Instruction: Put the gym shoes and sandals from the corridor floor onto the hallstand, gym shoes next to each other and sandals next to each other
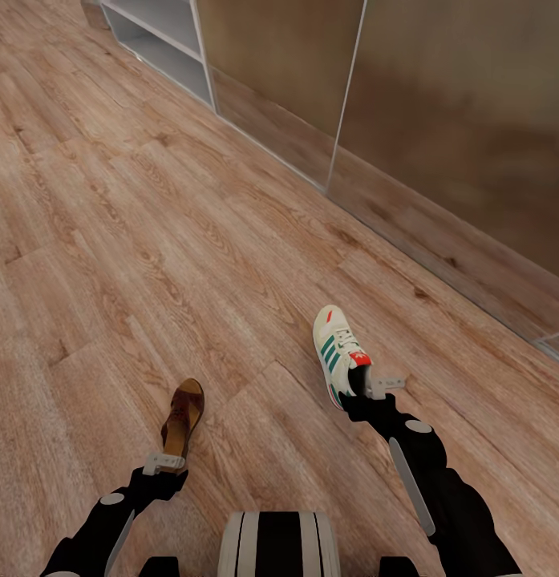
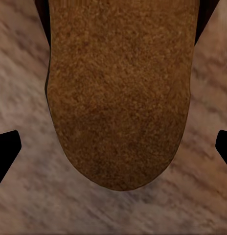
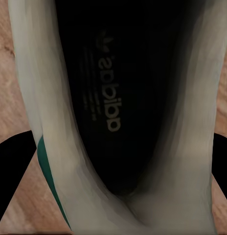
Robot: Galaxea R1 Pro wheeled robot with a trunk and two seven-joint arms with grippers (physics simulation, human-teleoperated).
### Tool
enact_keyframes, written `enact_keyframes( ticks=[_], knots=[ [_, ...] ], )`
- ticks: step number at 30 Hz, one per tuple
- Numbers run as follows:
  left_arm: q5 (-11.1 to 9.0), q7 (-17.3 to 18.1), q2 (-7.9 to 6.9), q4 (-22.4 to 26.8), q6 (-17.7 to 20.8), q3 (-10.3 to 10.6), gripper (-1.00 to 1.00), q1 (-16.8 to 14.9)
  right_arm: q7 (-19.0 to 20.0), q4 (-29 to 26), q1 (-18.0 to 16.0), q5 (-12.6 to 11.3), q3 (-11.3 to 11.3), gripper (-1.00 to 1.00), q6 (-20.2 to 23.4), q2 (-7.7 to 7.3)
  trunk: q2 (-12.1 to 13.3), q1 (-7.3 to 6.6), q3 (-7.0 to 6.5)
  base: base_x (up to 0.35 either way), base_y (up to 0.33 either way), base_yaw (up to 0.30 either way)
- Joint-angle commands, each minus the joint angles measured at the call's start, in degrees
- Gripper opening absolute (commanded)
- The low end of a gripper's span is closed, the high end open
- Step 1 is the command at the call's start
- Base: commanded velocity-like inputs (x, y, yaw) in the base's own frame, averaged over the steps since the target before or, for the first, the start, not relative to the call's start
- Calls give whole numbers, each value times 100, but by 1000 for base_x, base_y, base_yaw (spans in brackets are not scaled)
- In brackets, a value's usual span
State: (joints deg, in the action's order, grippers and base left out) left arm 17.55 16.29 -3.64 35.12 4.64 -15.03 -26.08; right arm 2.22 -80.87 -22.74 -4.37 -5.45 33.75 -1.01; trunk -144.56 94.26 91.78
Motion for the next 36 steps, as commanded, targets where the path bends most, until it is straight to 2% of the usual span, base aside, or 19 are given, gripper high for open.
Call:
enact_keyframes(
  ticks=[1,16,30,31,36],
  knots=[
    [39,50,5,12,28,-35,100,-2,-11,-7,-3,-47,-4,-100,26,-4,-2,-1,12,0,0,0],
    [38,49,7,12,28,-35,100,-1,-11,-16,-3,-47,7,-100,34,-4,-2,-1,54,2,0,0],
    [38,49,5,20,28,-35,100,-5,-11,-42,-3,-47,9,-100,35,-4,-2,-1,54,72,0,0],
    [38,49,8,20,28,-35,-100,-7,-11,-42,-3,-47,9,-100,35,-4,-2,-1,54,3,0,0],
    [38,49,16,21,27,-39,-100,-5,-11,-43,-3,-47,9,-100,35,-4,-2,-1,54,0,0,0]
  ],
)
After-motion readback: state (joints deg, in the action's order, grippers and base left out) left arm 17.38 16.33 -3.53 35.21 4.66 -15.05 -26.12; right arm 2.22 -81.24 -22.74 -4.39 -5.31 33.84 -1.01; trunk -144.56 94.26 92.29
